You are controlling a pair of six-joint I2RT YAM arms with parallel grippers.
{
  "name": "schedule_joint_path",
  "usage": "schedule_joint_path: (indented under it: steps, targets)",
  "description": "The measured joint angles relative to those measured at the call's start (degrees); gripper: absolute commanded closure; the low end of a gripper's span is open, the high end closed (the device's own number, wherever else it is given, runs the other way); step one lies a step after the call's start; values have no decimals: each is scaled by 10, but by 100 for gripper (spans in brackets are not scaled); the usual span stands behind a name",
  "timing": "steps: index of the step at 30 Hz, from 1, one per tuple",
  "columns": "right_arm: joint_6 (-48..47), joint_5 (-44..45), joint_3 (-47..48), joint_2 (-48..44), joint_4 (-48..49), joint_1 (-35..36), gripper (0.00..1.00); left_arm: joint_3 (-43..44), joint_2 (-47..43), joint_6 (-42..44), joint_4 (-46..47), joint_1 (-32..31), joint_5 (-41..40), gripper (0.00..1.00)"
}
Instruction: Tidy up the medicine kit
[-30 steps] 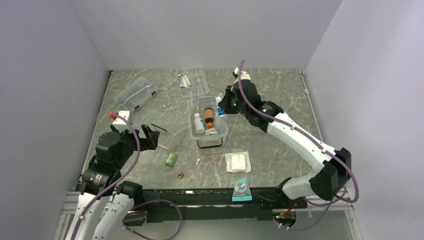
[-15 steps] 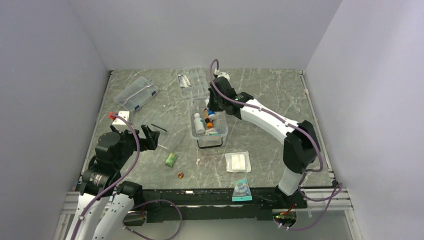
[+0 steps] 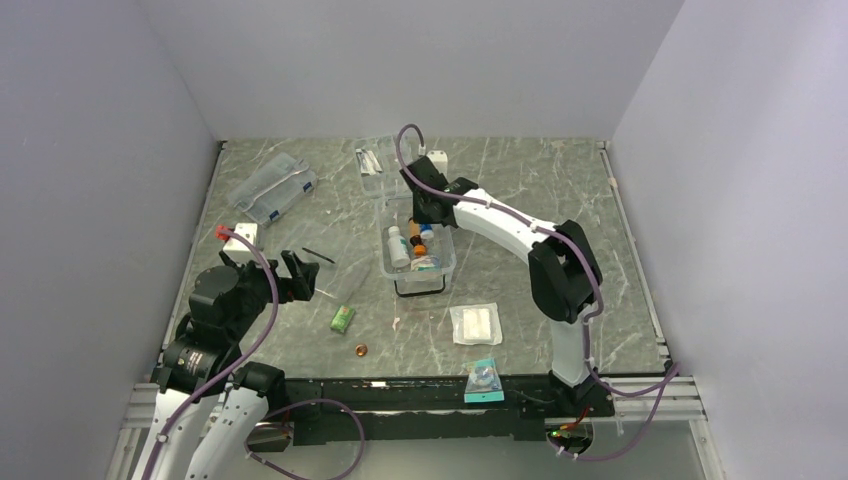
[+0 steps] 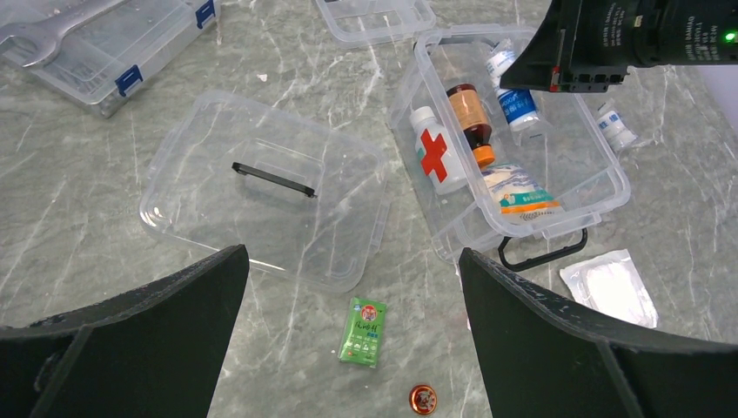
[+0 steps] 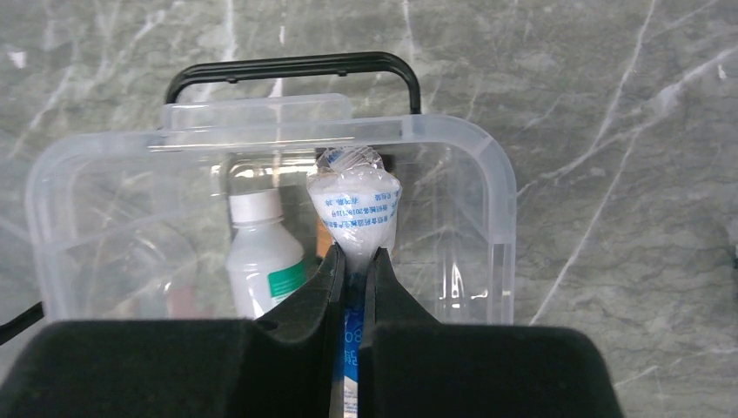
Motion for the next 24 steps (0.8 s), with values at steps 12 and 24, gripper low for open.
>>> schedule_joint_path:
  steps: [12,24]
  targets:
    - [4,48,13,31,-44,1,58,0,-4,0,0,0,4,1]
    - [1,61,28,28,-57,7,47,0,-4,0,0,0,5,1]
